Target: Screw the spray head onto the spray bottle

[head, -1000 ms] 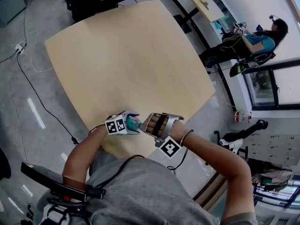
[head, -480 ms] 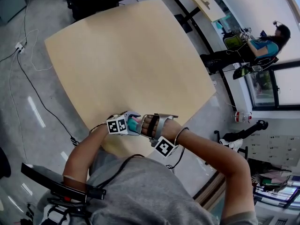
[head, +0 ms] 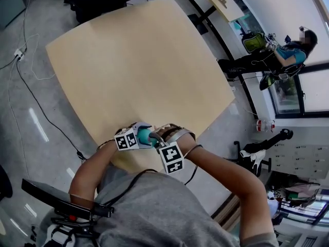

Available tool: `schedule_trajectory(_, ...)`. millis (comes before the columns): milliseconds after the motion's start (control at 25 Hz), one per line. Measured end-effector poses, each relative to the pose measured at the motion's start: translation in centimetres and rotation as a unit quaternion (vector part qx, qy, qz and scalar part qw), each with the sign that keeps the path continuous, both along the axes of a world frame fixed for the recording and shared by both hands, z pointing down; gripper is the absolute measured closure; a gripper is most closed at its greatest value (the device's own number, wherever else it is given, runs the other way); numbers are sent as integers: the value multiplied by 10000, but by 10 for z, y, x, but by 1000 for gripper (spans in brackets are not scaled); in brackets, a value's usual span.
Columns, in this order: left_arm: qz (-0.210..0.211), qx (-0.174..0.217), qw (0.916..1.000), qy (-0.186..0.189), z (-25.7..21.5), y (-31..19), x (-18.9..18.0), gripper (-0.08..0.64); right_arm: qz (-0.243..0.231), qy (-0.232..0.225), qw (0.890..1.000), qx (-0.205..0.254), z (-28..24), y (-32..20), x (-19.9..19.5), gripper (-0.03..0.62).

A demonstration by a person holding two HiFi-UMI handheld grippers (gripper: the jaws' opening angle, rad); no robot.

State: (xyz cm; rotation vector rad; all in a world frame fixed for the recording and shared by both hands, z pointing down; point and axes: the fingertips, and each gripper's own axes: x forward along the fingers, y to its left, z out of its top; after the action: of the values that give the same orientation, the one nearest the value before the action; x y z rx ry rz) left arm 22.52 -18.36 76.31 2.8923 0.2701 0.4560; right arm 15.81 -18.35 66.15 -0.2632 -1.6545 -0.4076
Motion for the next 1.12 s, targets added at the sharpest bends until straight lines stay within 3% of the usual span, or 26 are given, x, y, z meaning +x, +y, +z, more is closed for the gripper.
schedule_trajectory(80, -211, 83, 9997, 11, 0, 0, 0, 163, 790, -55, 9968, -39, 1, -1, 0, 400)
schedule_trajectory(200, -547, 210, 9983, 7, 1, -2, 1, 163, 1884, -166, 9818, -164, 1, -5, 1, 407)
schedule_trajectory(360, -832, 325, 9960, -12, 2, -5, 1, 163, 2541, -190, 9668, -207, 3, -8, 3, 410)
schedule_trajectory(520, -932, 386, 9949, -57, 7, -6, -1, 163, 2715, -135, 9623, -100, 6, -9, 0, 413)
schedule_trajectory(800, -815, 455, 9953, -271, 13, -4, -4, 159, 2645, -78, 9641, 203, 13, -12, -6, 414)
schedule_trajectory(960, -739, 574, 9952, -277, 3, 5, -15, 112, 2311, 79, 9714, 549, 12, -12, -2, 413)
schedule_trajectory(1120, -889, 564, 9941, -270, -6, 9, -33, 110, 2485, -309, 9678, 257, 7, -3, -8, 411)
